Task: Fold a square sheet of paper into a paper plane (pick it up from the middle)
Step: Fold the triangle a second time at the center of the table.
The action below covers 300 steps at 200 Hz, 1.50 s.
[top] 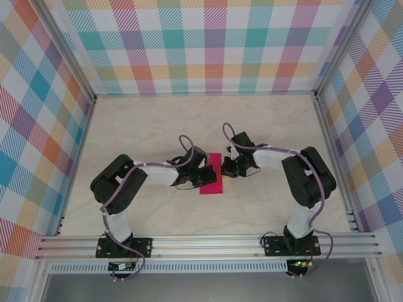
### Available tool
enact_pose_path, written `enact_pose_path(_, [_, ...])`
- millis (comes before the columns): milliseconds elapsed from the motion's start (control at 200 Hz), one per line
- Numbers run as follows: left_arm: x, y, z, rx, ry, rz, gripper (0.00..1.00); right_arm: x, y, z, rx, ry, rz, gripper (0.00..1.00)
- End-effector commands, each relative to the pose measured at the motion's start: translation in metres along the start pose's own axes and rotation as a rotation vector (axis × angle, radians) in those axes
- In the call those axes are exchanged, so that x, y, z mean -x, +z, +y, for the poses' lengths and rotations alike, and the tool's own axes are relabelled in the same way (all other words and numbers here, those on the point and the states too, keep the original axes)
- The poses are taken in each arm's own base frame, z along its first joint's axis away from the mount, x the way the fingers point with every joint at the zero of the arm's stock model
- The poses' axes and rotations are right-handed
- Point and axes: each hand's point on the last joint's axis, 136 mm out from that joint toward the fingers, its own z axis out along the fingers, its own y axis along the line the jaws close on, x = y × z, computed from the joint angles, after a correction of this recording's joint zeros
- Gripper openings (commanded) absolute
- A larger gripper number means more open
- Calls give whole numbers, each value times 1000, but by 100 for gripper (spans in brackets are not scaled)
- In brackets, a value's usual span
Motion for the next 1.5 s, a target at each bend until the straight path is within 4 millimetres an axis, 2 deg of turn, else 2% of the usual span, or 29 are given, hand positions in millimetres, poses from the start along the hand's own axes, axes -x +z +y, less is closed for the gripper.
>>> enact_pose_path(0, [8,-3,-5,-12,7,-6,7,-2,0,-3,-18,-10,3,4])
enact_pose_path(175, [3,5,9,27,-15,13,7,-2,2,-3,-16,-8,14,6])
enact_pose_path(390, [1,9,14,52,-24,25,6,-3,1,-3,-22,-3,14,8])
enact_pose_path(585, [-1,9,19,72,-33,32,6,3,-14,3,-29,-7,-32,16])
enact_pose_path(755, [-1,8,20,78,-38,29,6,4,-28,11,-15,-30,-66,16])
enact_pose_path(915, [-2,7,22,82,-42,27,6,-4,-17,18,53,-33,1,10])
enact_pose_path(1170, [-2,1,18,75,-48,17,6,-8,0,21,101,-30,67,9])
enact_pose_path(1370, [-2,-10,1,20,-34,11,6,-10,10,17,95,-24,99,9])
enact_pose_path(1495, [6,-24,-14,-14,-9,-29,7,-11,14,15,95,-24,116,9])
